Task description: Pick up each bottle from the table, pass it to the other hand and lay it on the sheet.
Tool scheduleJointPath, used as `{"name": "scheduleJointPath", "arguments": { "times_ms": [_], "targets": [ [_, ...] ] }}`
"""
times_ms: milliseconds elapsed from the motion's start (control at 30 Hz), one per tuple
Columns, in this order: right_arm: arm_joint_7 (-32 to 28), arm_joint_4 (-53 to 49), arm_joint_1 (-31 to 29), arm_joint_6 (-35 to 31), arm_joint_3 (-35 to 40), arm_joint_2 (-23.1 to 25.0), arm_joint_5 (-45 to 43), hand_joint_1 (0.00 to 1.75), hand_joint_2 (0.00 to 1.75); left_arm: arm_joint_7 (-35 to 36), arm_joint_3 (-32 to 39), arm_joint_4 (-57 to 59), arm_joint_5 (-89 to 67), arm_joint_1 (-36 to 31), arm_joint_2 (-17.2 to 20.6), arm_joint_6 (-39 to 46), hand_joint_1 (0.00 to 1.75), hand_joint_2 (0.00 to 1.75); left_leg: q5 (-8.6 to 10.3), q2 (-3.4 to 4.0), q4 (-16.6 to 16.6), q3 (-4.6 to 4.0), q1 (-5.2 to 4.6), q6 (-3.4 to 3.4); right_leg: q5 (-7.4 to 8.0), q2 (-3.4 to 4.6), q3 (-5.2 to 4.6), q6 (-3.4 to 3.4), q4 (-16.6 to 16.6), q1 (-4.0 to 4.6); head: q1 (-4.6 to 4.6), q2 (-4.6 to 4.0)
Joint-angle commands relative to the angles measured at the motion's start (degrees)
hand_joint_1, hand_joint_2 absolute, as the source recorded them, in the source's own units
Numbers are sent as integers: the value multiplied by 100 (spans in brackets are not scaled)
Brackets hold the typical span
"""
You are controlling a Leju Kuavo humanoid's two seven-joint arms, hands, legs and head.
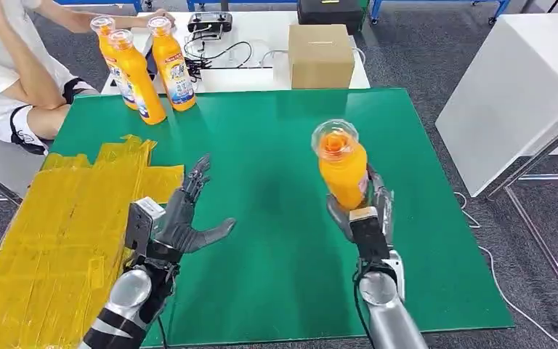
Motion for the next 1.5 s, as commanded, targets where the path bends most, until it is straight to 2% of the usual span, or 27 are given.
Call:
{"name": "scheduleJointPath", "arguments": {
  "times_ms": [33,500,967,1000,1033,1500],
  "targets": [
    [-57,1321,-659,282,754,277,-184,175,175,-9,-335,438,123,-412,175,-25,0,175,-7,17,-6,22,4,-7,-1,14,20,0,-9,4,0,0],
    [-115,3464,-1474,716,2296,957,-157,175,175,-63,-695,814,490,-887,64,-89,0,175,-6,9,-5,18,4,-9,-3,10,16,-1,-8,4,0,0],
    [-143,3798,-1564,723,2835,1083,45,175,175,-154,-721,916,795,-925,-23,-191,2,175,-3,-7,-1,7,3,-8,-5,-7,10,0,-4,3,2,0],
    [-156,3814,-1550,695,2867,1090,37,175,175,-162,-722,898,815,-916,-17,-182,168,175,-1,-7,-1,0,3,-7,-3,-6,3,-1,-4,2,0,0],
    [-153,3830,-1544,690,2915,1080,39,175,175,-212,-647,868,890,-882,-39,-116,175,175,-2,-7,0,3,3,-8,-5,-6,5,-1,-4,2,2,0],
    [-162,3394,-1383,650,2944,857,-187,175,175,-273,-491,820,1019,-780,-10,59,175,175,-1,-10,-1,1,4,-6,-4,-11,4,1,-7,3,2,0]
  ]
}}
